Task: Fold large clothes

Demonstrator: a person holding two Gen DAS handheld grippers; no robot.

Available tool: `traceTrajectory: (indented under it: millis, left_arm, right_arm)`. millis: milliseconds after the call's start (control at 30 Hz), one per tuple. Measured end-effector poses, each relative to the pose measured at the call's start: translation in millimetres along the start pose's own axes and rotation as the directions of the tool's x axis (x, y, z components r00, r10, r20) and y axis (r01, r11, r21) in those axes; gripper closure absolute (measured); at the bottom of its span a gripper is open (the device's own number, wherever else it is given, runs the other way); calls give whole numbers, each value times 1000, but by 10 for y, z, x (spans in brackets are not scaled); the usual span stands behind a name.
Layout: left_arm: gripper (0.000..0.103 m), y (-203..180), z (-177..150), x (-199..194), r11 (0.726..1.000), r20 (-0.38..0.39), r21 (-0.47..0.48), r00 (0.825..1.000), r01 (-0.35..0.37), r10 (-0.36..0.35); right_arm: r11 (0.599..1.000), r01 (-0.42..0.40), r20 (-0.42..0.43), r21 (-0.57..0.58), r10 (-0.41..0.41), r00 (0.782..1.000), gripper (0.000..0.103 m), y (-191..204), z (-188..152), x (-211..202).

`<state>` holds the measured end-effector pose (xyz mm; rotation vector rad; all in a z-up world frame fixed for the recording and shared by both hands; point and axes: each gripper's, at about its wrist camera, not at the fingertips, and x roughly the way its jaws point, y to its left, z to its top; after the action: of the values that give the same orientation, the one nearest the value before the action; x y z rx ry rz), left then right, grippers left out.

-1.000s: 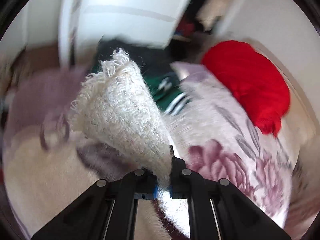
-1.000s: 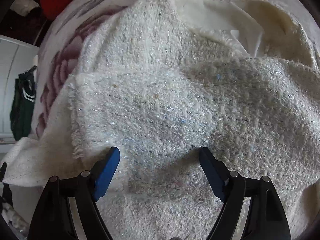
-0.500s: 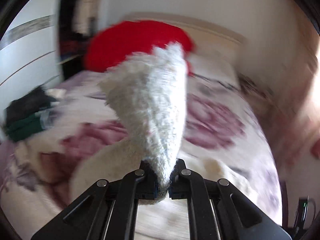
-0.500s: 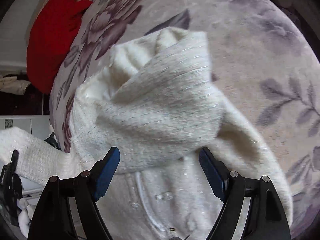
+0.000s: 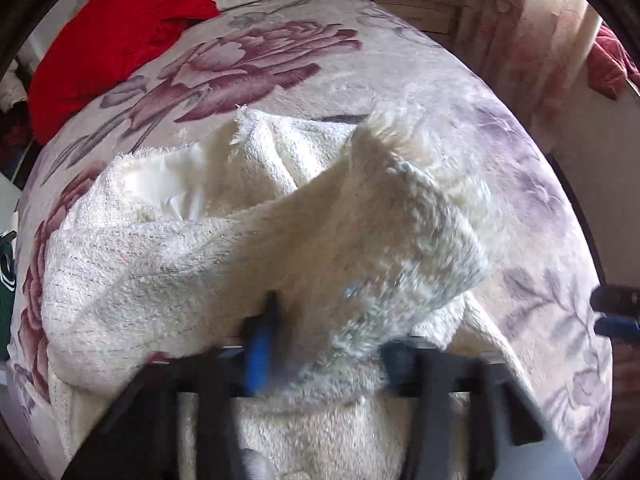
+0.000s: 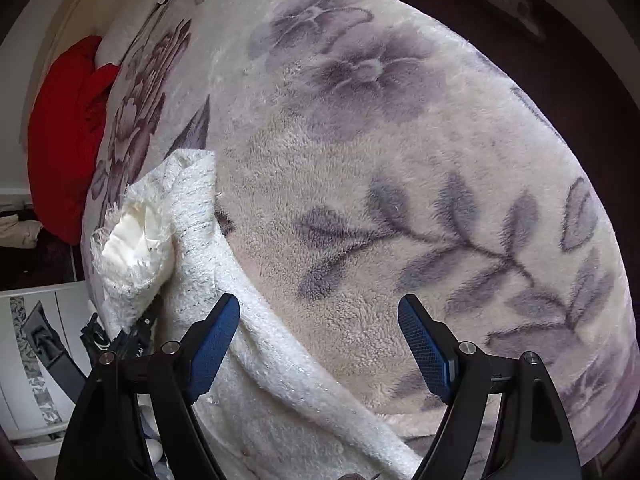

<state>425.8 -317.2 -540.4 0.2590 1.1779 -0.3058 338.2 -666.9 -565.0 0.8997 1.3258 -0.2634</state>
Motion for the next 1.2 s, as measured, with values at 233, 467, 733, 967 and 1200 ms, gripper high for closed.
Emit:
traceTrajectory:
  millis: [233, 467, 733, 967, 1200]
  left_arm:
    - [10, 126, -314, -388, 996, -7, 82, 999, 45, -44]
    - [10, 1060, -465, -285, 989, -75, -103, 992, -106, 99]
    - [10, 2201, -572, 59, 897, -163, -343, 958, -278, 234]
    - [10, 2631, -748, 232, 859, -206, -435, 959, -269, 196]
    - [10, 2475, -676, 37, 875, -143, -392, 958, -285, 248]
  right_arm:
    - [993, -106, -19, -44, 105, 994, 16, 325, 196, -75]
    - [961, -204, -171, -186, 173, 970, 13, 1246, 386, 333]
    - [877, -51, -182, -478, -42, 982, 94, 2068, 233, 814]
    - [897, -5, -247, -442, -116, 962, 76, 2024, 523, 1085]
    - [989, -50, -118, -136, 34, 992, 35, 1506, 1169, 562]
